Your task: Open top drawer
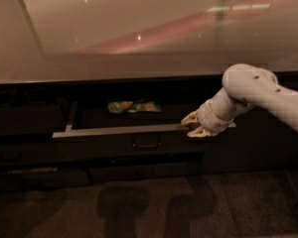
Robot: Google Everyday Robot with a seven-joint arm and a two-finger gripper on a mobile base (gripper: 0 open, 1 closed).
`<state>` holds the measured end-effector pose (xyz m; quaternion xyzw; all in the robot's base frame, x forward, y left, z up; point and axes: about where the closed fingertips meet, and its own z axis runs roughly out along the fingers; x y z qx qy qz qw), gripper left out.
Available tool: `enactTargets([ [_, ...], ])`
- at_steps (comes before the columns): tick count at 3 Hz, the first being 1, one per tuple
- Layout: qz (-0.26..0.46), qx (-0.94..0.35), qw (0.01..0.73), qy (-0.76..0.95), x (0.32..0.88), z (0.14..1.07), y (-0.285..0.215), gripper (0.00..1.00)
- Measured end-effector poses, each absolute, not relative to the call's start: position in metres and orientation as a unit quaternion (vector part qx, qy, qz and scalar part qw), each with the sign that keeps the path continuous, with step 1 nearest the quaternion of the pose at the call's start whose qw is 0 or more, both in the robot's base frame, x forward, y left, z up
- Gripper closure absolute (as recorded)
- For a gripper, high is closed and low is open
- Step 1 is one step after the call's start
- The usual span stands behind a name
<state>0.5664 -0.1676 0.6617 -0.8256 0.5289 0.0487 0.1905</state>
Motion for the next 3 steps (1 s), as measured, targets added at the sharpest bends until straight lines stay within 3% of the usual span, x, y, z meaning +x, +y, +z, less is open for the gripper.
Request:
enactTargets([
  [3,0.047,-0.827,0.188,0.527,0.5596,0.6699,-0.1657,1.0],
])
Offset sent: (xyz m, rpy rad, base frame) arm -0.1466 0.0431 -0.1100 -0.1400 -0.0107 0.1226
